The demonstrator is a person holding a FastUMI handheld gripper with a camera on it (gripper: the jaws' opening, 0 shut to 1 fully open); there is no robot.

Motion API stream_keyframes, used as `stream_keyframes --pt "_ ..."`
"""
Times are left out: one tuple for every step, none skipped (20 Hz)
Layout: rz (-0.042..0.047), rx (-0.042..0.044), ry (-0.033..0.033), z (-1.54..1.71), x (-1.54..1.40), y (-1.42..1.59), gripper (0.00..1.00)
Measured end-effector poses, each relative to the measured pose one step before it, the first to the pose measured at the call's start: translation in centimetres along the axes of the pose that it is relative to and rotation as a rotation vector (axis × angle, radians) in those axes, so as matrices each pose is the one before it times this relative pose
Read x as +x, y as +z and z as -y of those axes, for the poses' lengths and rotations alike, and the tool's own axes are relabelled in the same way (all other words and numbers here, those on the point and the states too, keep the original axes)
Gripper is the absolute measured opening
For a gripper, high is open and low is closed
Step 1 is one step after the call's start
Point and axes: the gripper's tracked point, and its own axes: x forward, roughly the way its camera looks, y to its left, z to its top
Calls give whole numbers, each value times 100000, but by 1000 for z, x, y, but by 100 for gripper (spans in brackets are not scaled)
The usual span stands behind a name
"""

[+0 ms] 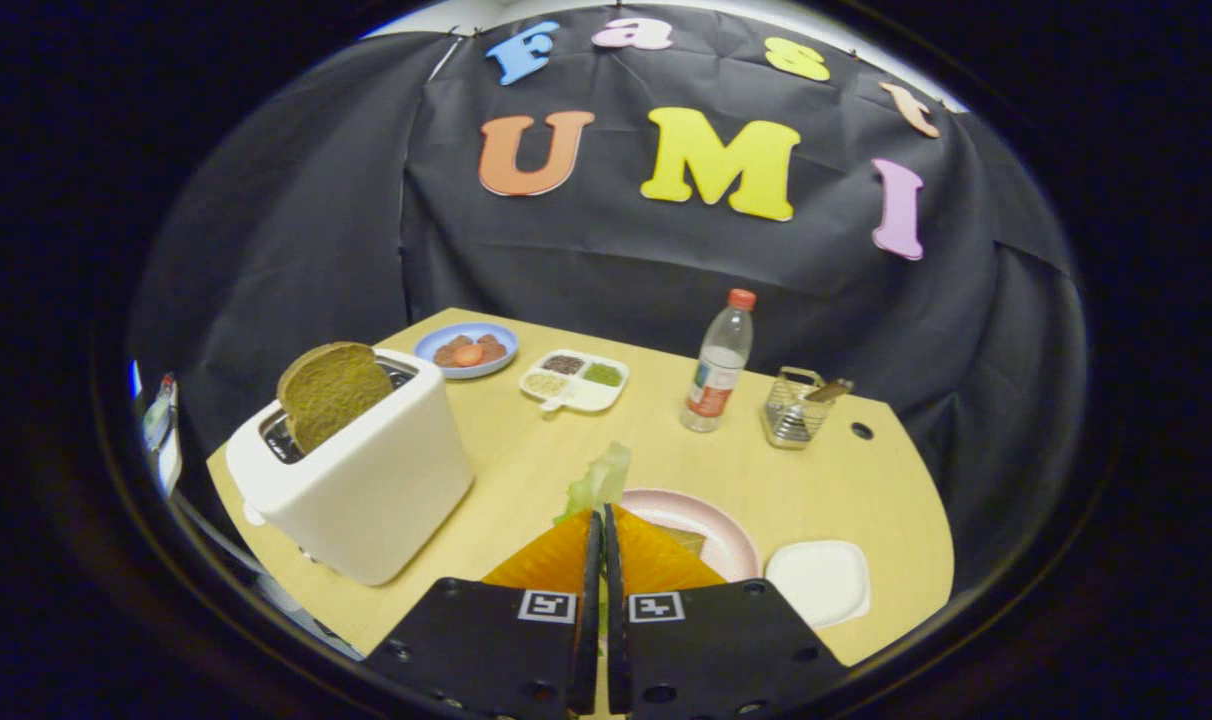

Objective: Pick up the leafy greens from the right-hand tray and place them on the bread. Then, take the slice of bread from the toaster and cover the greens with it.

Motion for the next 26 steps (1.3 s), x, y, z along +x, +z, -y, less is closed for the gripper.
stream_keyframes --pt "-855 767 1610 -281 739 -230 5" --pt "-1180 1280 1607 -232 903 -343 5" --pt "-1608 343 -1043 461 947 -488 5" --pt "-715 -162 -1797 853 830 -244 5" --pt "35 -948 -1563 935 1114 -144 5" --pt "-877 -1133 -1541 951 853 -392 5" --pt "-797 -95 -1001 814 827 -407 5" --pt "-1096 409 -796 807 683 -342 5" --pt "-855 416 -158 691 576 -256 5" --pt "-204 739 -371 642 404 -166 5" --pt "-344 426 -196 459 344 -316 5" --pt "-406 295 9 328 315 -244 5" --pt "-686 25 5 360 322 -335 5" --pt "-1083 -273 825 107 349 -377 5" --pt "-732 -1117 370 155 329 -319 5" --pt "-139 -631 -1424 674 219 -184 5" --pt "236 -486 -967 548 220 -93 7" --pt "26 678 -377 307 -67 -191 11" --pt "682 310 129 250 -33 33 11" --pt "1807 -71 54 273 -129 348 16" --pt "1499 457 -626 370 -197 69 17" --pt "1725 678 -175 244 -550 190 20" --pt "1789 350 18 68 -425 228 31" --pt "1870 477 -479 165 -536 252 47" --pt "1784 534 -576 180 -491 246 55" --pt "1874 220 -1017 193 -684 392 63"
